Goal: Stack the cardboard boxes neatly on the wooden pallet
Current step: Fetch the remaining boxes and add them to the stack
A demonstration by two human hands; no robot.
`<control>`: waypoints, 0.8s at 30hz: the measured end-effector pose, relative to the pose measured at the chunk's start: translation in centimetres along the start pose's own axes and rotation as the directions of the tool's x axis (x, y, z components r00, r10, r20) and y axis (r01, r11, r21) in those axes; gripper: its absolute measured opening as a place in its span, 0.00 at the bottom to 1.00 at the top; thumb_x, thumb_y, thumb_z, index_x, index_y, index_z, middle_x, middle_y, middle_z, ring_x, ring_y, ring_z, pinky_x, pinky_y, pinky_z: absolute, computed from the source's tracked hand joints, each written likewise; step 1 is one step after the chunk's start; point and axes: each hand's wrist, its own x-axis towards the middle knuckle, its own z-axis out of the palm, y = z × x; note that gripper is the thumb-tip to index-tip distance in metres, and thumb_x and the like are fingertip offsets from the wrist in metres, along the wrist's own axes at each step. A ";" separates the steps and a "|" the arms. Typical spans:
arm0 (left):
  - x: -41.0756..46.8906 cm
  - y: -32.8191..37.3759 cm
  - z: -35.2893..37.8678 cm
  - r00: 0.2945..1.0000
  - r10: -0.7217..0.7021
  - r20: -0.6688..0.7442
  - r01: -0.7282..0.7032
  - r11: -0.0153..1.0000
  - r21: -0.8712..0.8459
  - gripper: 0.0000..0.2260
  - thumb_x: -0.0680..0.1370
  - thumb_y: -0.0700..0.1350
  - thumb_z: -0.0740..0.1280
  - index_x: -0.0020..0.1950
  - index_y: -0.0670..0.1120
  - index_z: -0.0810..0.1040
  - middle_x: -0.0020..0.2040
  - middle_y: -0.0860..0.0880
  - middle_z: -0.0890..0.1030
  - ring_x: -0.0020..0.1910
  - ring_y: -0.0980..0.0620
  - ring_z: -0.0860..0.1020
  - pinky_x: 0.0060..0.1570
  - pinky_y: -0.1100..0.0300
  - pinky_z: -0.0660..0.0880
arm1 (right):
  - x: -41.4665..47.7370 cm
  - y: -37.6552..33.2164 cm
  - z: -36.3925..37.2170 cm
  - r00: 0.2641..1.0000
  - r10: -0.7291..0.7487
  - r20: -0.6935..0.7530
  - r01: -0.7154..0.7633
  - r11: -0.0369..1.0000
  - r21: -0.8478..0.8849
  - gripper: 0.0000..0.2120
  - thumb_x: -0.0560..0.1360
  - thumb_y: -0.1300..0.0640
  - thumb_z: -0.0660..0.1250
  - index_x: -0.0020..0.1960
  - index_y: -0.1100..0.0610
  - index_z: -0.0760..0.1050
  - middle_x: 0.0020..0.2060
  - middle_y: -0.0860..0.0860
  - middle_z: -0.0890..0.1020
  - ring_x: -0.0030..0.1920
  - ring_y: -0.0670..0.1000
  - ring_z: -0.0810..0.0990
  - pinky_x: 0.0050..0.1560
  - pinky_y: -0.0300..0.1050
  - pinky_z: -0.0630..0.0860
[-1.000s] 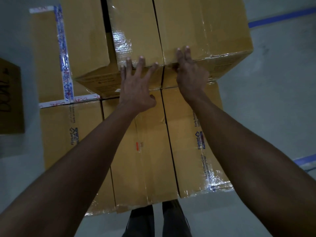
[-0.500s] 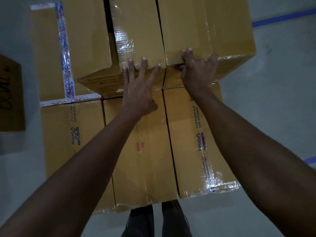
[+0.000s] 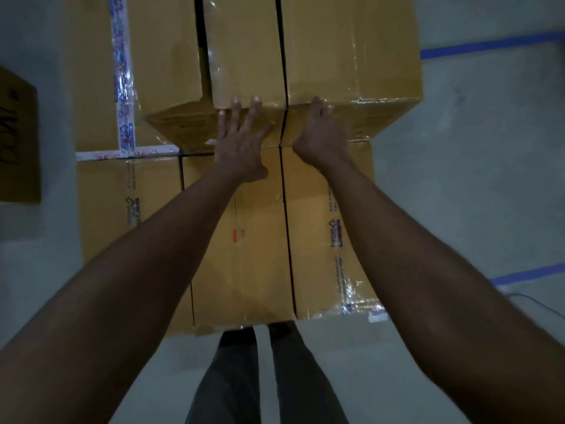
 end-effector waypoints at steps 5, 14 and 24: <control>-7.9 2.5 0.0 0.993 -0.057 0.098 0.071 0.988 -0.139 0.42 0.71 0.56 0.74 0.82 0.59 0.57 0.84 0.48 0.39 0.82 0.37 0.39 0.78 0.36 0.43 | -15.9 0.5 1.2 0.976 0.116 0.185 -0.152 0.969 0.192 0.38 0.81 0.51 0.65 0.82 0.59 0.48 0.77 0.59 0.65 0.74 0.59 0.66 0.69 0.56 0.65; -28.2 4.3 1.6 0.877 -0.448 0.172 0.460 0.679 -0.572 0.36 0.73 0.53 0.72 0.80 0.52 0.64 0.83 0.43 0.54 0.81 0.41 0.56 0.75 0.42 0.61 | -29.9 -0.4 4.2 0.896 0.143 0.421 -0.265 0.932 0.247 0.20 0.76 0.44 0.66 0.67 0.48 0.76 0.59 0.50 0.83 0.63 0.55 0.79 0.67 0.60 0.70; -48.1 -0.6 0.7 0.618 -0.785 0.040 0.512 0.363 -0.779 0.35 0.68 0.56 0.69 0.75 0.51 0.73 0.77 0.43 0.68 0.75 0.40 0.65 0.72 0.41 0.64 | -37.4 -11.0 1.3 0.912 -0.154 0.380 0.107 0.984 0.142 0.19 0.80 0.42 0.64 0.68 0.47 0.76 0.63 0.49 0.81 0.66 0.56 0.75 0.67 0.60 0.60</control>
